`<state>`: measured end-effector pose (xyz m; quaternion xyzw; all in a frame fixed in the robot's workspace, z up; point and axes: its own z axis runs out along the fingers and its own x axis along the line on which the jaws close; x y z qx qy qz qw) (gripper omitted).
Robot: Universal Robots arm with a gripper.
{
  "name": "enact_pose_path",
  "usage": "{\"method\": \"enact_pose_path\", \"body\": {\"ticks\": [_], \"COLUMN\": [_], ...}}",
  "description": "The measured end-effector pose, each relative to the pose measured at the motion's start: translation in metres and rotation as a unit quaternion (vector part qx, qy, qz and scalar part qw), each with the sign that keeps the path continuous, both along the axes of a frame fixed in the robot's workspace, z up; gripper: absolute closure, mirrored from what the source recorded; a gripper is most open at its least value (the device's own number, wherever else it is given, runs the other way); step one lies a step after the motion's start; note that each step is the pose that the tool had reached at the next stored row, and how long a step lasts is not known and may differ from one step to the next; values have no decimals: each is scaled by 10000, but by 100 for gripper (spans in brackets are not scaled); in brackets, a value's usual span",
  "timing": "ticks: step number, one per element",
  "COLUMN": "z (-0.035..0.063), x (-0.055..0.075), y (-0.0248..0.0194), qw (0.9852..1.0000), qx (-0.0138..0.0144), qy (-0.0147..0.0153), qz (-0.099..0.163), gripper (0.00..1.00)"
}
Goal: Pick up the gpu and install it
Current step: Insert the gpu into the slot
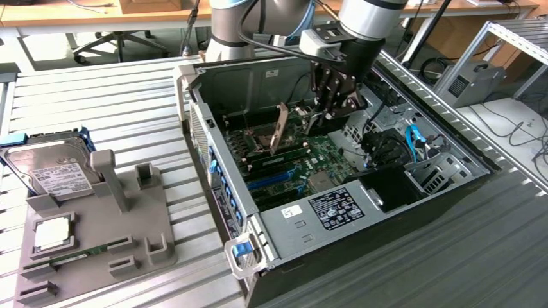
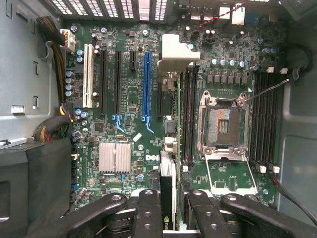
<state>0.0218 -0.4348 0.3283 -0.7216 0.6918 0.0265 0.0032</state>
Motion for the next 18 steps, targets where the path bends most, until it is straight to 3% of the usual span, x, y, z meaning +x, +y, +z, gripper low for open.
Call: {"method": "enact_pose_path", "body": {"ticks": [18], "z": [-17], "x": [0], "y": [-36], "qw": [10000], "qx": [0], "qy": [0], "qz": [0], "gripper": [74]}}
